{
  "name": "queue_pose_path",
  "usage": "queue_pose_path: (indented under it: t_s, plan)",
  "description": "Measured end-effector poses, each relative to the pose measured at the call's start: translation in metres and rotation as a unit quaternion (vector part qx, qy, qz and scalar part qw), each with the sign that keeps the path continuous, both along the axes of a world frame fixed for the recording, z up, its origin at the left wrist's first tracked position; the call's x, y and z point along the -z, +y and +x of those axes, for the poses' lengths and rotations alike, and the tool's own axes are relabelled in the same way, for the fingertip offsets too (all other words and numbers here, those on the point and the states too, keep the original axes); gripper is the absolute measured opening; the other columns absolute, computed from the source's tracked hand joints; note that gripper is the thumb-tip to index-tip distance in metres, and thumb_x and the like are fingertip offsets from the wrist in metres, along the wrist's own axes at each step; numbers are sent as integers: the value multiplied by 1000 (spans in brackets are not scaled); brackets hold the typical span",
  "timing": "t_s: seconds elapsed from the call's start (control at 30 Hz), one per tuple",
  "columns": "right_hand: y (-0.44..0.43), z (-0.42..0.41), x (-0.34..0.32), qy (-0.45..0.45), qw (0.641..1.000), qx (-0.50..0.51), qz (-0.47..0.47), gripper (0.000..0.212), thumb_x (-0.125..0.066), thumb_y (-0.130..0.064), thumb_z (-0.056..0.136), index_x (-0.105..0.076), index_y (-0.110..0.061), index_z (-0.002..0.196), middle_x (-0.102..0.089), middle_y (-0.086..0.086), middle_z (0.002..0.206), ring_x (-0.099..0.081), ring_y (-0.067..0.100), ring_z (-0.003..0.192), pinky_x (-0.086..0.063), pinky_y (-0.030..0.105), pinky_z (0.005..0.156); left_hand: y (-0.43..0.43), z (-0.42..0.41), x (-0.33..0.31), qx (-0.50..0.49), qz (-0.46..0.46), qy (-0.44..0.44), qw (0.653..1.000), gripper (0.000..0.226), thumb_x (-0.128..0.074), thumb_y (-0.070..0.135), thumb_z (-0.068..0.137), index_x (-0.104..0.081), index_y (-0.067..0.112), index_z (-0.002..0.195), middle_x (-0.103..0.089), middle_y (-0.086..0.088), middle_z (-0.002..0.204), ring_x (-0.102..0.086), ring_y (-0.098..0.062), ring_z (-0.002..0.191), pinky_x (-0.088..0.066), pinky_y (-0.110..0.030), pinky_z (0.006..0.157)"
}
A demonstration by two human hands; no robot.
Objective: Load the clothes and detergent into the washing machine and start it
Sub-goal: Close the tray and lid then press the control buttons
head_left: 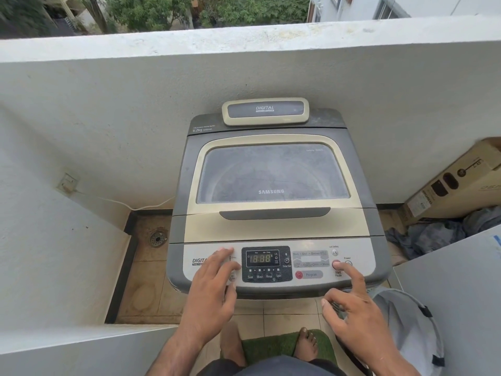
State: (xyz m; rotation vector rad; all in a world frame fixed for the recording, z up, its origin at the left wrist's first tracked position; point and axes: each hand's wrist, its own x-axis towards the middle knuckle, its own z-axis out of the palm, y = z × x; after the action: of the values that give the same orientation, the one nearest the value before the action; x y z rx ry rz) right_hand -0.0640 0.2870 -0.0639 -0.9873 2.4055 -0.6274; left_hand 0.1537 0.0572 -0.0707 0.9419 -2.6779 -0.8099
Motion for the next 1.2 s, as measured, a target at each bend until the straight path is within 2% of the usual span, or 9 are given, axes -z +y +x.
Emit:
queue_pose_path:
  t_s: [0.17,0.3,0.4,0.47,0.57,0.67,0.87,1.03,1.2]
  plan:
    - [-1,-1,4,0,1000,-3,10,26,-75,-34,86,-58,-36,67,-15,-34,154,-57,-8,81,-32,9,63,3,-1,1,-12,-1,8,1000,37,-61,15,89,-59,29,123,-41,12,158,-30,-9,152,-26,-34,123]
    - [0,-1,9,3,1000,-5,21,25,-74,-37,88,-57,-36,70,-10,-33,156,-58,2,92,-32,9,62,4,-2,3,-20,-1,5,1000,37,-61,17,88,-58,30,123,-43,12,158,-32,-10,150,-28,-37,122]
    - [-2,-4,6,10,1000,-10,9,25,-71,-38,90,-56,-35,70,-13,-32,153,-59,-4,78,-38,18,64,4,-2,3,-24,1,0,1000,35,-56,21,88,-56,33,122,-42,13,158,-32,-11,150,-28,-38,122]
    - [-2,-6,2,23,999,-15,20,23,-69,-39,90,-56,-34,72,-14,-34,151,-58,-4,71,-36,17,61,4,-2,4,-23,-1,1,1000,35,-55,23,88,-55,34,121,-42,13,157,-32,-11,150,-28,-38,122]
    - [1,-9,-5,47,998,-31,32,23,-67,-41,91,-55,-34,73,-16,-35,151,-56,-5,69,-33,15,56,3,0,6,-20,-4,2,1000,35,-54,24,88,-54,36,121,-41,15,158,-31,-10,150,-27,-38,122]
    - [0,-15,-12,73,996,-44,36,21,-66,-42,93,-56,-35,76,-23,-35,148,-58,-1,67,-40,22,54,0,-1,8,-13,-12,2,1000,36,-57,24,88,-55,35,121,-42,14,157,-34,-11,149,-28,-37,120]
    - [-14,-25,-24,122,991,-51,10,20,-65,-36,93,-60,-31,75,-44,-25,125,-59,5,65,-43,23,49,-5,-1,10,-8,-41,-1,999,28,-58,25,88,-59,31,116,-49,10,149,-43,-16,139,-37,-39,109]
    - [-30,-38,-28,139,989,-47,-19,17,-61,-35,95,-60,-30,79,-53,-19,104,-64,6,79,-55,26,53,-12,-6,7,-5,-77,-13,997,19,-53,30,87,-57,29,106,-53,7,140,-47,-18,126,-43,-41,100]
    - [-42,-52,-30,150,988,-45,-13,19,-60,-37,97,-63,-29,81,-58,-14,89,-58,7,78,-42,17,56,-18,-11,4,9,-117,-23,993,15,-52,29,88,-56,25,101,-55,5,130,-48,-19,117,-44,-39,92]
